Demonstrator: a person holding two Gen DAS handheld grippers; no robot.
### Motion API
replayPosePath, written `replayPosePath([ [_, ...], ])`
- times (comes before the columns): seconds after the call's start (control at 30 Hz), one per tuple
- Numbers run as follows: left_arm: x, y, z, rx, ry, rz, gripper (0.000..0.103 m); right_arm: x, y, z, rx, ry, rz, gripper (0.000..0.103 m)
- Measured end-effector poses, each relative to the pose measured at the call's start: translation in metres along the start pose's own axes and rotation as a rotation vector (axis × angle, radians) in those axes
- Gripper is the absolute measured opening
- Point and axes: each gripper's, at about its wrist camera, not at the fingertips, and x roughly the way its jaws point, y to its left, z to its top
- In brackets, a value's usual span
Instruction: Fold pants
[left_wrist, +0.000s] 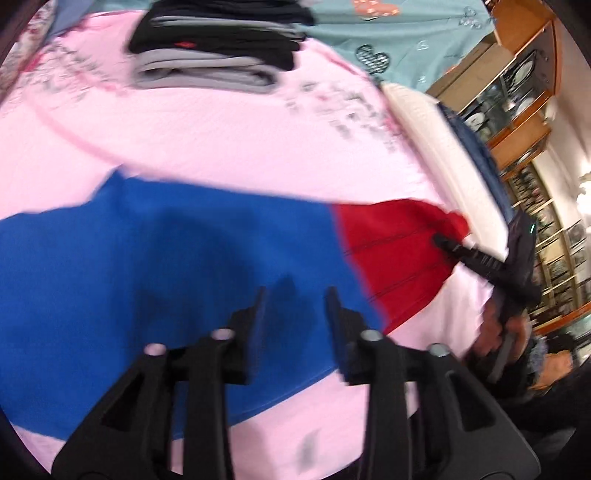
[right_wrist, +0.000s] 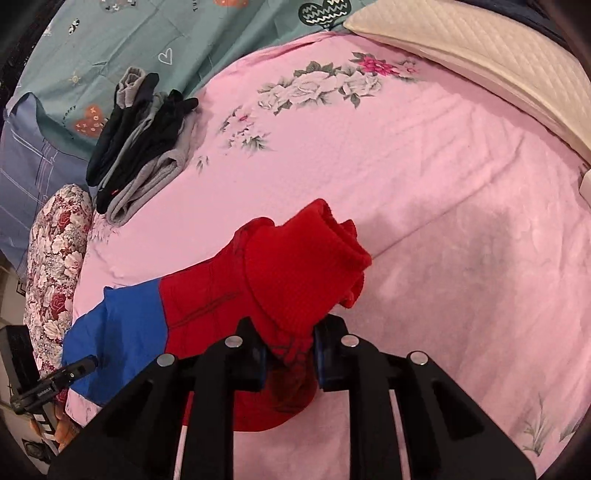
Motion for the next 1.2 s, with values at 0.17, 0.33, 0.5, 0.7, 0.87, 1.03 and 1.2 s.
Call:
replayPosePath([
  [0.17, 0.068, -0.045, 0.019, -0.016, 0.111, -0.062, 0.009, -0.014, 0.009, -0.002, -0.037, -0.028, 0.046, 0.019],
  [0.33, 0.127, -0.076, 0.014, 0.019, 0.207, -0.050, 0.003, -0.022, 0.013, -0.009, -0.059, -0.023, 0.091, 0.019],
  [0.5, 0.141, -0.088, 0.009, 0.069, 0.199, -0.006, 0.003, -0.027, 0.013, -0.010, -0.066, -0.030, 0.118, 0.019],
  [0.7, 0.088, -0.063, 0.015, 0.033, 0.102, 0.004, 0.004, -0.023, 0.009, -0.007, -0.046, -0.027, 0.116, 0.019],
  [0.87, 0.018, 0.016, 0.008, -0.093, -0.010, 0.198, 0.004, -0.024, 0.008, -0.007, -0.043, -0.026, 0.117, 0.019],
  [1.03, -0.021, 0.085, -0.020, -0.203, -0.033, 0.309, 0.004, -0.021, 0.007, -0.005, -0.030, -0.020, 0.105, 0.019],
  [1.2, -0.026, 0.135, -0.028, -0.278, -0.033, 0.271, 0.004, -0.018, 0.010, -0.004, -0.033, -0.010, 0.074, 0.019],
])
